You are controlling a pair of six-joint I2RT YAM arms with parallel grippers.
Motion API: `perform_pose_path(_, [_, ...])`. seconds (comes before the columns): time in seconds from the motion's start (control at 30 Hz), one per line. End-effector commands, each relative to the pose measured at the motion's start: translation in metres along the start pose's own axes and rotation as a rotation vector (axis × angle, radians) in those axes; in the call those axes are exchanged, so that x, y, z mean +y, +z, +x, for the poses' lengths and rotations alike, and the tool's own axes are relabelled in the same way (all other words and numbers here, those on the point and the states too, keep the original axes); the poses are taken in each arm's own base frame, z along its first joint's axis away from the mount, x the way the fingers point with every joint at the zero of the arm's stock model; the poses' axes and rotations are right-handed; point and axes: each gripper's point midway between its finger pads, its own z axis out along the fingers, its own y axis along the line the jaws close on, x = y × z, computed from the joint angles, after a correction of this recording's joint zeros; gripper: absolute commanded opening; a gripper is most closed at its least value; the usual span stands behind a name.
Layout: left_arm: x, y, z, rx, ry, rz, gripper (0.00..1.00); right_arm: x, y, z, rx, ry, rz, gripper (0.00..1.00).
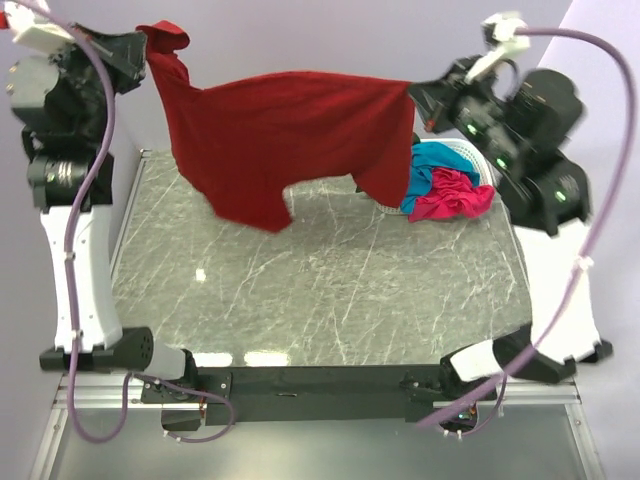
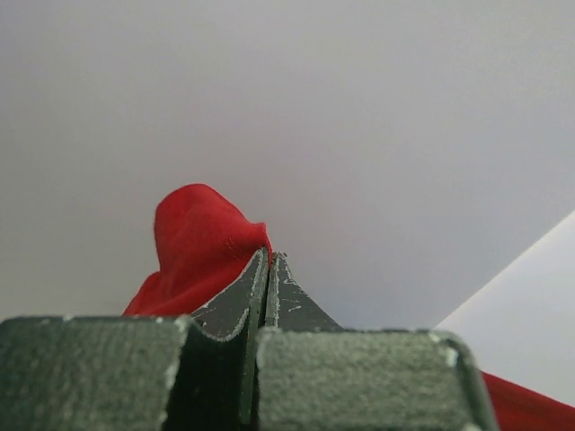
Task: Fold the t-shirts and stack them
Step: Flatten the tshirt out
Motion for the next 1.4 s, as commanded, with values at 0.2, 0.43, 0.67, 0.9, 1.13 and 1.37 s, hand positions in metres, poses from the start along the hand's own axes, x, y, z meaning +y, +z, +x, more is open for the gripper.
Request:
perform_pose_path(0.2, [-0.071,-0.105,-0.075,-0.194,0.076,0.134,0.0,0.039,-0.129,-0.057,-0.167,-0.03,-0.108,0.0])
perform_pose_path(0.43, [-0.1,-0.175,-0.115,-0.309,0.096,0.154,0.01,0.059,-0.187,-0.065,-0.208,0.059,-0.169,0.0])
perform_pose_path(0.67, [-0.119,-0.193,-0.121,-0.314,0.082,0.229,0.01,0.054,-0.212,-0.069,-0.246,0.125,-0.119,0.0])
perform_pose_path(0.9, [-0.073,-0.107,-0.043,-0.091,0.089,0.171,0.01,0.027,-0.151,-0.025,-0.15,0.131,-0.027,0.0])
perform_pose_path(1.13, [0.028,-0.016,0.095,0.213,0.13,0.017,0.01,-0.022,-0.051,0.076,0.085,0.06,0.113,0.0])
perform_pose_path(1.37, [0.151,0.067,0.252,0.491,0.169,-0.162,0.04,-0.091,0.067,0.233,0.416,0.058,0.248,0.0])
